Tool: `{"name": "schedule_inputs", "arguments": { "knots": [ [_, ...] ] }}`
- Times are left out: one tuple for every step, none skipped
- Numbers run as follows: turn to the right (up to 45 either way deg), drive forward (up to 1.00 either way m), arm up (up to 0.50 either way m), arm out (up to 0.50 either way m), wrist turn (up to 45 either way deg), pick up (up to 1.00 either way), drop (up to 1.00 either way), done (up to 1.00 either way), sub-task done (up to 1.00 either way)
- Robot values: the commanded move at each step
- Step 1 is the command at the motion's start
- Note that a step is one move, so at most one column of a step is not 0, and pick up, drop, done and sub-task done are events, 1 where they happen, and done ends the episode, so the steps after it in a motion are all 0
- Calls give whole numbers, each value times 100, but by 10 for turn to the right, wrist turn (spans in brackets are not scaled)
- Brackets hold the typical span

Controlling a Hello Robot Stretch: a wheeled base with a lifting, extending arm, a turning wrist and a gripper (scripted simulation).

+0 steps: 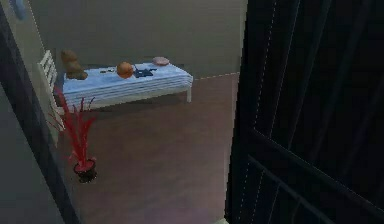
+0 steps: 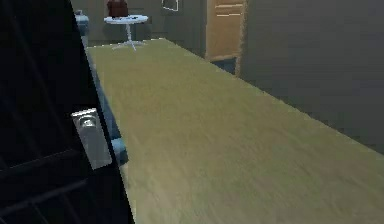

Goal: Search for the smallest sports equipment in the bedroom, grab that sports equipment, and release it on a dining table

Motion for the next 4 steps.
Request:
{"name": "schedule_inputs", "arguments": {
  "knots": [
    [0,65,0,0,0,0,0,0,0],
    [-300,0,0,0,0,0,0,0,0],
    [0,45,0,0,0,0,0,0,0],
    [450,0,0,0,0,0,0,0,0]
  ]
}}
